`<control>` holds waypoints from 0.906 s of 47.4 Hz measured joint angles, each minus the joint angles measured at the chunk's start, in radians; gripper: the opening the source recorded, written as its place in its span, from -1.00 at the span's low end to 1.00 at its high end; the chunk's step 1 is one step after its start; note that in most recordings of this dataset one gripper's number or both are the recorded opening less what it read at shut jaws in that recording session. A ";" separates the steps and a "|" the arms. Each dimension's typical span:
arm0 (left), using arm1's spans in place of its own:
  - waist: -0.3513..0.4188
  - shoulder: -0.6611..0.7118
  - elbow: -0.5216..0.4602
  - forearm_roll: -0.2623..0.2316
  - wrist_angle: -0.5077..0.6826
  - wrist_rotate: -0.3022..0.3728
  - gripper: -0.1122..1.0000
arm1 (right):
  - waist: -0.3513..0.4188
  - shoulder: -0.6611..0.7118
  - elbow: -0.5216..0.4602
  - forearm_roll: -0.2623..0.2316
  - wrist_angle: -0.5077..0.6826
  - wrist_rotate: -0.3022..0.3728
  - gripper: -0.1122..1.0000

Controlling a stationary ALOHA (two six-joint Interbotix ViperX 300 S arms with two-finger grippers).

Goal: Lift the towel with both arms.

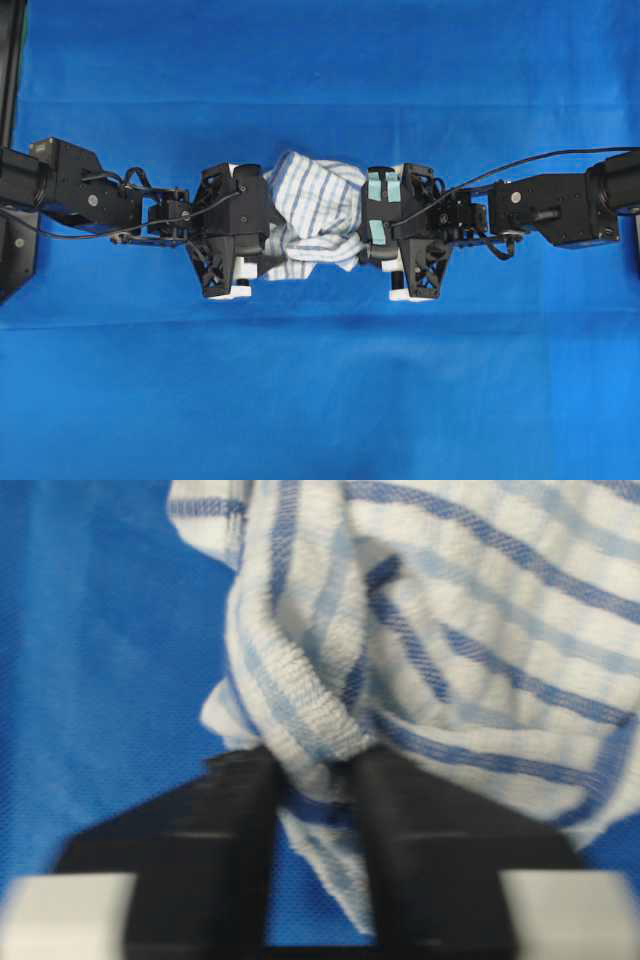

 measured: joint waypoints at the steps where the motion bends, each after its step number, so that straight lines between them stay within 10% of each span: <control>1: 0.002 0.000 0.002 0.000 0.003 0.000 -0.18 | -0.002 0.000 0.000 0.000 0.000 0.000 -0.52; 8: 0.008 0.000 0.000 0.000 0.034 -0.002 -0.75 | -0.003 -0.002 0.000 0.000 0.000 0.002 -0.66; 43: 0.008 -0.437 -0.043 -0.002 0.310 -0.008 -0.74 | -0.003 -0.347 -0.078 0.000 0.282 0.009 -0.66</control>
